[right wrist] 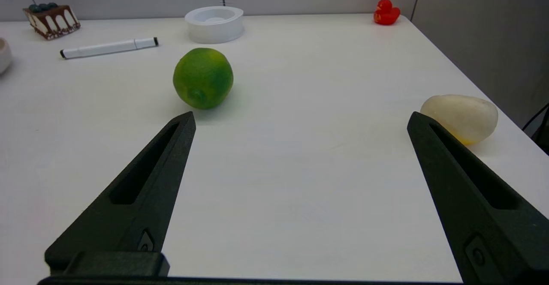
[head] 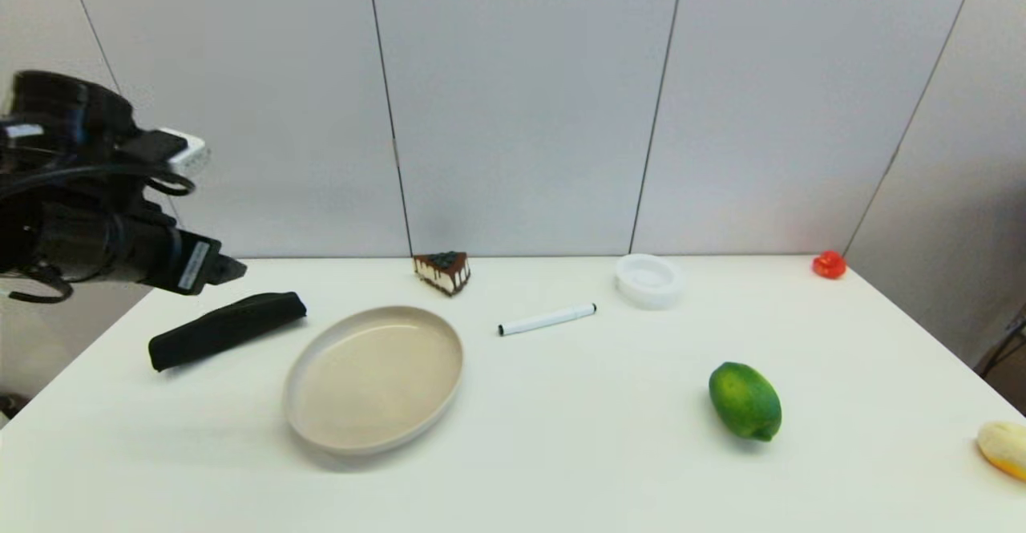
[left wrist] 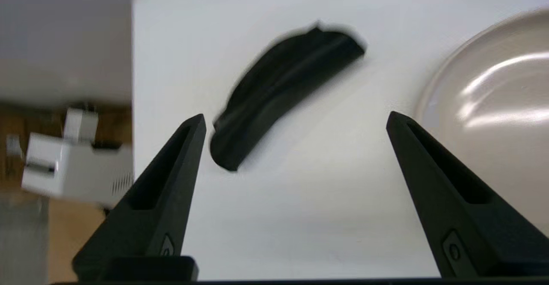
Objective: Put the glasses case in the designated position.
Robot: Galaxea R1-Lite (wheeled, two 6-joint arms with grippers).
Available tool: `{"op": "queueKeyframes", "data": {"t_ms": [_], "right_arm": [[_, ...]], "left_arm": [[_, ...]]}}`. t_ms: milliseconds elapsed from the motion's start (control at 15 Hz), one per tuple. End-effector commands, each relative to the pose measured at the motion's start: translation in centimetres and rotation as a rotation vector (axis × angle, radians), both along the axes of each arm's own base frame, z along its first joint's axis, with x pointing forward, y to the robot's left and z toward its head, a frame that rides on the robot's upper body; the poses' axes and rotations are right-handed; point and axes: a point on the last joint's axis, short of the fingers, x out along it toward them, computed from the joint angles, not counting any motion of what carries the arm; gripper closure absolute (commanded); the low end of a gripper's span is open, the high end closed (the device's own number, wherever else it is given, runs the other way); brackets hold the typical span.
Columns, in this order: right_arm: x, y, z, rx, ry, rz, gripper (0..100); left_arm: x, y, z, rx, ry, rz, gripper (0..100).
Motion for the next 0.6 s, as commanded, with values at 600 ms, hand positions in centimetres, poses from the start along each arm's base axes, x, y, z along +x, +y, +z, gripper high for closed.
{"op": "queueKeyframes", "data": {"t_ms": [600], "right_arm": [[0.0,0.0,0.0,0.000,0.001,0.000,0]], "left_arm": [[-16.8,0.9,12.3,-0.034,-0.896,-0.057,0]]}}
